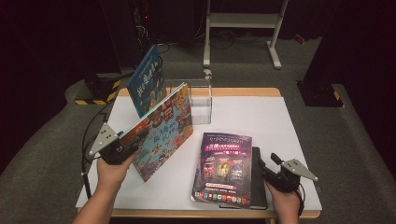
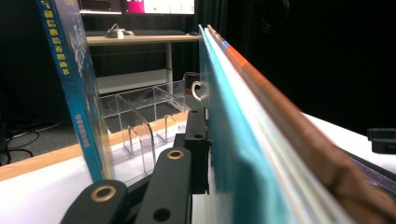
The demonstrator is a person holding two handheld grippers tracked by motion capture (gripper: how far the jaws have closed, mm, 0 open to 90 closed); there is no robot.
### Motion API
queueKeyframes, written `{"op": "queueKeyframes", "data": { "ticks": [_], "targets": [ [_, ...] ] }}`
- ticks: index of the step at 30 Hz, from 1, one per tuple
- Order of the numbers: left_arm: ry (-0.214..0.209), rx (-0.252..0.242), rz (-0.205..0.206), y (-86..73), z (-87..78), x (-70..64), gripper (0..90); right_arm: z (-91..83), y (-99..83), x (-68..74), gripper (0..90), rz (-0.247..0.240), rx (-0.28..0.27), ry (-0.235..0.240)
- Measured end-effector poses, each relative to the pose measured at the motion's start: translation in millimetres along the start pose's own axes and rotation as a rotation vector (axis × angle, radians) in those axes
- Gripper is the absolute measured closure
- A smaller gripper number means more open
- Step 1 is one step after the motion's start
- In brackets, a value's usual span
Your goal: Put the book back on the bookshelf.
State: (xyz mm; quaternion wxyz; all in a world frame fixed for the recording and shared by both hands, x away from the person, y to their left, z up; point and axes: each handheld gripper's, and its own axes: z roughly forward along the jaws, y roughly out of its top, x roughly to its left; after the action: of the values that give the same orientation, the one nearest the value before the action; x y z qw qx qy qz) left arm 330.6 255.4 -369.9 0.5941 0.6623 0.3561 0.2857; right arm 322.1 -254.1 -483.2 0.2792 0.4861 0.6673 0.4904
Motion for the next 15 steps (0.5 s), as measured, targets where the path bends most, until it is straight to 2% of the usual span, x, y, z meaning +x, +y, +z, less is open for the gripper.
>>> {"op": "queueKeyframes", "data": {
  "ticks": [2,8,15],
  "targets": [
    [0.003,-0.007,-0.012,1.0,0.1,0.9,74.6,-0.6,-2.2,-1.2,39.3,0.004,0.006,0.006],
    [0.019,0.0,-0.001,1.7,0.5,0.5,76.9,-3.5,-2.6,-3.1,39.5,0.017,-0.008,0.011],
    [0.004,0.02,-0.033,4.8,1.1,2.5,80.5,-3.7,-3.0,-2.0,40.3,0.021,-0.013,0.016]
  ]
}}
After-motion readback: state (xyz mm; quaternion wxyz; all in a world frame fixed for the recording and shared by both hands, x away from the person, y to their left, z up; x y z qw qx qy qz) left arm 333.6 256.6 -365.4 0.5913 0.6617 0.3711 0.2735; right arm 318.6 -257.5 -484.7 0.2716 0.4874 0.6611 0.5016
